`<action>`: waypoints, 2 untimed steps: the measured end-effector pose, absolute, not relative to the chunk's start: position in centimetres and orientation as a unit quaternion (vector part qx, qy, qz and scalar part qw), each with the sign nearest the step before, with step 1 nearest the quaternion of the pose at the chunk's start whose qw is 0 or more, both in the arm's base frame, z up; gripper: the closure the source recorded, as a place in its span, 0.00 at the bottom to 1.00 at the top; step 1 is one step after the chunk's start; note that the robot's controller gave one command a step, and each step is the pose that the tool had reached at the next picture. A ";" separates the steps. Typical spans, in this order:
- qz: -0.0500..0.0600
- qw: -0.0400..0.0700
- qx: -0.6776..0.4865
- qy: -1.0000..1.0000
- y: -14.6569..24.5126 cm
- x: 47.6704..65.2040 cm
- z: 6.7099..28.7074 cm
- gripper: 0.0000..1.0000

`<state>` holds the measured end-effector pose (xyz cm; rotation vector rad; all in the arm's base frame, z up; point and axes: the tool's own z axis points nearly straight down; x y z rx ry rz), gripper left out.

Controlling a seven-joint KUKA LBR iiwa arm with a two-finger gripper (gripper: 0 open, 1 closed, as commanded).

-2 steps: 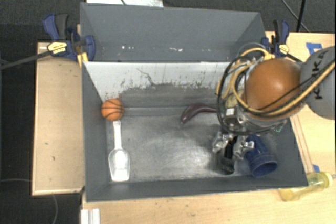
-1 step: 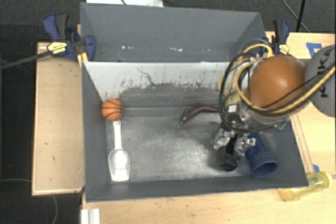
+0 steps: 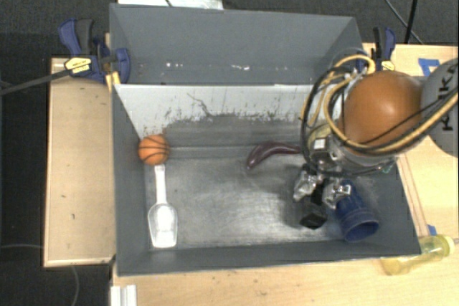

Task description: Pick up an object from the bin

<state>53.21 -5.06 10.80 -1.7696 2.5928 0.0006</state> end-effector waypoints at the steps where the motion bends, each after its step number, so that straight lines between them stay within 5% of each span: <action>1: 0.000 0.002 -0.563 0.826 -5.0 53.2 11.3 1.00; 2: 0.001 0.000 -0.562 0.827 -5.0 53.1 11.7 1.00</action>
Offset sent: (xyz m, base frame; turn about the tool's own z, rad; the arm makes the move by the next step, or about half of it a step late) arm -0.0001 0.0001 0.0342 0.0000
